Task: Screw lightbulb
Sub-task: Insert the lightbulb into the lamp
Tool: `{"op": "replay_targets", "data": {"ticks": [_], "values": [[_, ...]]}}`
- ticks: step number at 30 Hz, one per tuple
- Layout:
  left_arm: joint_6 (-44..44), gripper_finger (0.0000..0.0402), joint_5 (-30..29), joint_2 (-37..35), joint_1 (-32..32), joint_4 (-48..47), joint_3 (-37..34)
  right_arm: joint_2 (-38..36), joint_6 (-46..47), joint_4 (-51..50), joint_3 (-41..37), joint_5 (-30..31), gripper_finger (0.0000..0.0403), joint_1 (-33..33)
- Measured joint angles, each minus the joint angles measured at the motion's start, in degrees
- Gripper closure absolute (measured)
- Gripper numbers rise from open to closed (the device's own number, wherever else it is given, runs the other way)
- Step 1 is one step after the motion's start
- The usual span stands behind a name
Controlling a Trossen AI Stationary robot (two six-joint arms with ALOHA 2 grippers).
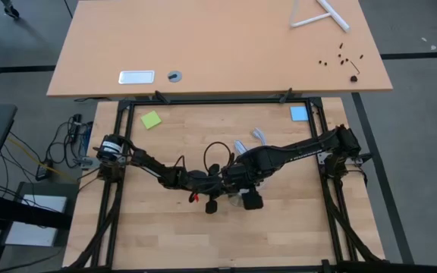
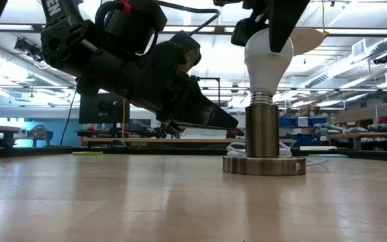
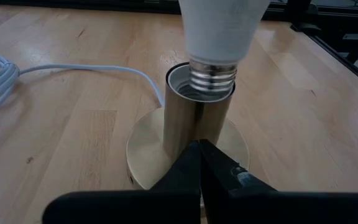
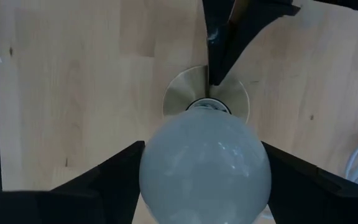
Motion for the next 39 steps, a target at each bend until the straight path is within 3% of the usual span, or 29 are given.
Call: {"op": "replay_targets", "data": {"ticks": [39], "values": [[-0.62,0.0401,0.02,-0.02,-0.02,-1.25,0.96,0.00,-5.07,1.15,-2.56,1.49,0.0114,-0.80]]}}
